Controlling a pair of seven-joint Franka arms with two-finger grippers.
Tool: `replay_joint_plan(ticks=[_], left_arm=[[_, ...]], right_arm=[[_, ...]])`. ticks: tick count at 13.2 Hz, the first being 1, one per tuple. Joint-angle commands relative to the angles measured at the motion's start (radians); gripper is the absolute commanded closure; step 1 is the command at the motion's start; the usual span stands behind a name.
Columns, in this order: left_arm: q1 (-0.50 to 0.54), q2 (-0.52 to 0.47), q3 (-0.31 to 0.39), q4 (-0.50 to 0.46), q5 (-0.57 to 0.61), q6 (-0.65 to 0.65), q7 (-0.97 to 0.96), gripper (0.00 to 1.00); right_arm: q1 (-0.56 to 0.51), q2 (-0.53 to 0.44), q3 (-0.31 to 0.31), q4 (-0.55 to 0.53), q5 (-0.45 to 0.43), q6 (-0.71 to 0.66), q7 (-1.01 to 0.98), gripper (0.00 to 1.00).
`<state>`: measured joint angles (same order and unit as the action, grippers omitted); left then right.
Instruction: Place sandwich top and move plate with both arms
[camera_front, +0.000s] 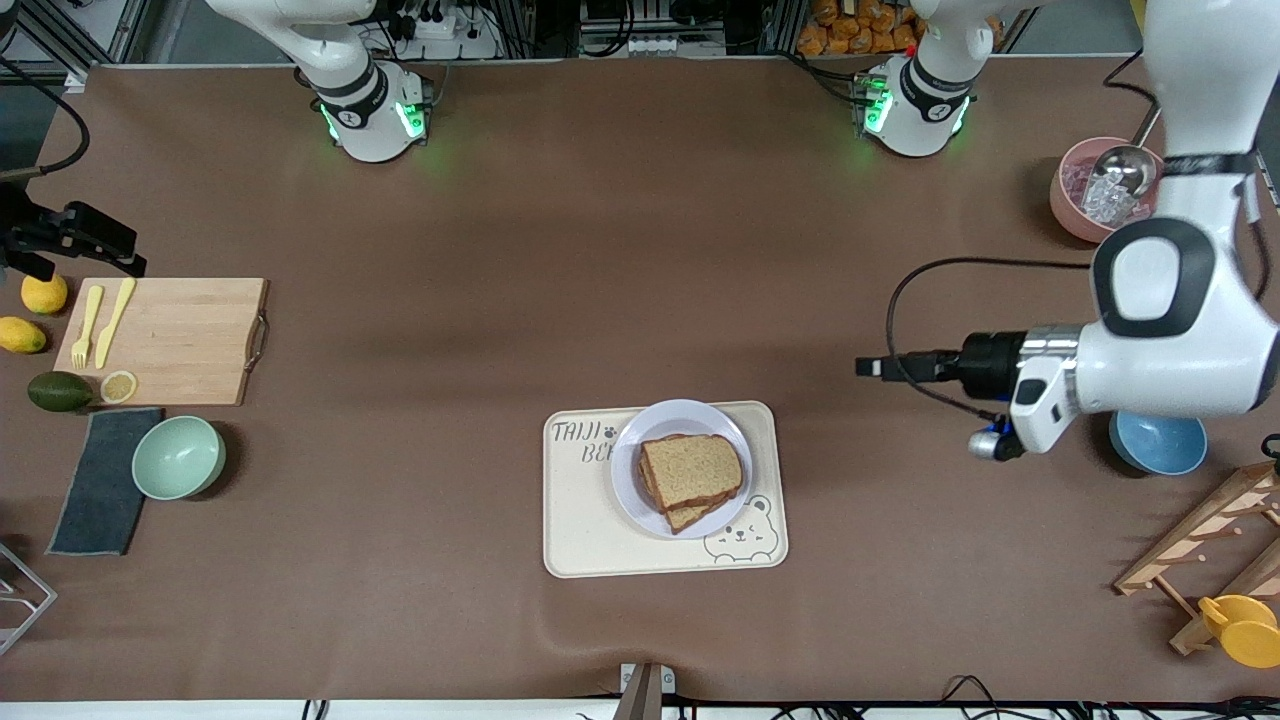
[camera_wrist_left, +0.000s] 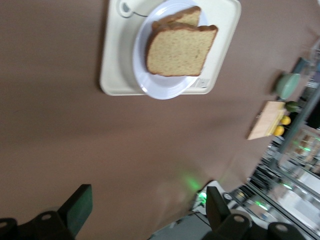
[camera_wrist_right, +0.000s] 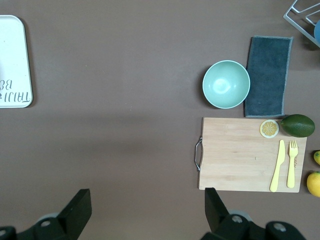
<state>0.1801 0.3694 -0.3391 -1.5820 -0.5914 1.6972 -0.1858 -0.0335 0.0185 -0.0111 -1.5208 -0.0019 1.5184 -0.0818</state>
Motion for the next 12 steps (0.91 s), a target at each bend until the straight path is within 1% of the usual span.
replay_joint_plan(ticks=[1, 3, 4, 5, 6, 7, 8, 9, 12], left_arm=[[-0.008, -0.157, -0.008, -0.035, 0.155, -0.074, -0.130, 0.00], [-0.010, -0.231, -0.008, -0.015, 0.240, -0.160, -0.138, 0.00], [-0.017, -0.280, -0.012, -0.013, 0.305, -0.168, -0.147, 0.00], [-0.021, -0.324, -0.043, -0.012, 0.426, -0.171, -0.144, 0.00], [-0.016, -0.345, -0.087, -0.007, 0.538, -0.183, -0.133, 0.00], [-0.016, -0.349, -0.104, 0.006, 0.606, -0.211, -0.133, 0.00], [-0.014, -0.349, -0.103, 0.061, 0.654, -0.238, -0.129, 0.00], [-0.010, -0.345, -0.095, 0.106, 0.666, -0.264, -0.112, 0.00], [0.004, -0.346, -0.055, 0.120, 0.670, -0.272, -0.083, 0.00]], right_arm=[[-0.014, -0.011, 0.008, -0.013, 0.023, 0.008, 0.014, 0.00], [-0.019, -0.011, 0.008, -0.013, 0.025, 0.008, 0.014, 0.00], [-0.020, -0.011, 0.008, -0.013, 0.025, 0.008, 0.014, 0.00], [-0.020, -0.011, 0.007, -0.013, 0.025, 0.008, 0.014, 0.00], [-0.020, -0.011, 0.008, -0.013, 0.025, 0.008, 0.014, 0.00], [-0.020, -0.011, 0.007, -0.013, 0.025, 0.008, 0.014, 0.00], [-0.020, -0.011, 0.008, -0.013, 0.026, 0.008, 0.014, 0.00], [-0.020, -0.011, 0.007, -0.013, 0.033, 0.009, 0.014, 0.00], [-0.020, -0.011, 0.007, -0.013, 0.033, 0.009, 0.014, 0.00]])
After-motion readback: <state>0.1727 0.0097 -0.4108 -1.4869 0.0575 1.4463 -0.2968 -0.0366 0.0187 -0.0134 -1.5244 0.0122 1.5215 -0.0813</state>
